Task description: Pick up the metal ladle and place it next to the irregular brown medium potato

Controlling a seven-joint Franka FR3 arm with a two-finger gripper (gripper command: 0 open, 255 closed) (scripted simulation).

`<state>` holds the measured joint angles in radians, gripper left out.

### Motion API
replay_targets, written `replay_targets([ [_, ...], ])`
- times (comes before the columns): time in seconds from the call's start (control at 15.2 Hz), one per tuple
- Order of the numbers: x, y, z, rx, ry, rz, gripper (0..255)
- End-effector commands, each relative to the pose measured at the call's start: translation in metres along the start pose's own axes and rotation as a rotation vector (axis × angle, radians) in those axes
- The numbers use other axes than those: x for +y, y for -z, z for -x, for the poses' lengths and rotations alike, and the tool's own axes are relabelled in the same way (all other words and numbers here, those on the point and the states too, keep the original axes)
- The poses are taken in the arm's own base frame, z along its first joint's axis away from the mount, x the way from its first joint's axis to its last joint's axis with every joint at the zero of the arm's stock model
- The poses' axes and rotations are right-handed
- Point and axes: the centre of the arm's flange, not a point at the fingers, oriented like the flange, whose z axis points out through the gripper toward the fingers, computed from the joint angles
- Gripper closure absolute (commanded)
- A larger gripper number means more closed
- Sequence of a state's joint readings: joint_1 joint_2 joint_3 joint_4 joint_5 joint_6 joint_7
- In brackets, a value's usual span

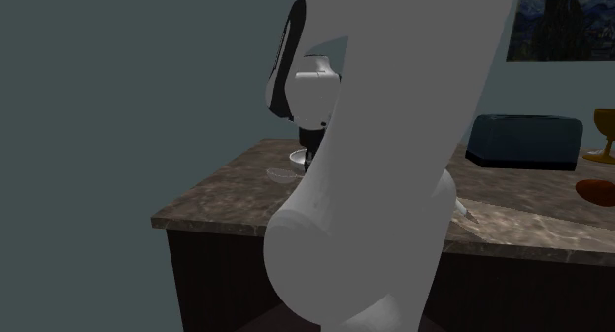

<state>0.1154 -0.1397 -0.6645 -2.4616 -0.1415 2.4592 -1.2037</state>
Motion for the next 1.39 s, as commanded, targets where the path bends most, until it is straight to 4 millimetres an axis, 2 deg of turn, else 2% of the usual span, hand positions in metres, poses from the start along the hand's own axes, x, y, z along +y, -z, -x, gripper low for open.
replay_targets([
  [0.0,0.001,0.011,0.0,0.0,0.0,0.0,255],
  [1.32,0.013,0.116,-0.003,0.0,0.0,0.0,255],
])
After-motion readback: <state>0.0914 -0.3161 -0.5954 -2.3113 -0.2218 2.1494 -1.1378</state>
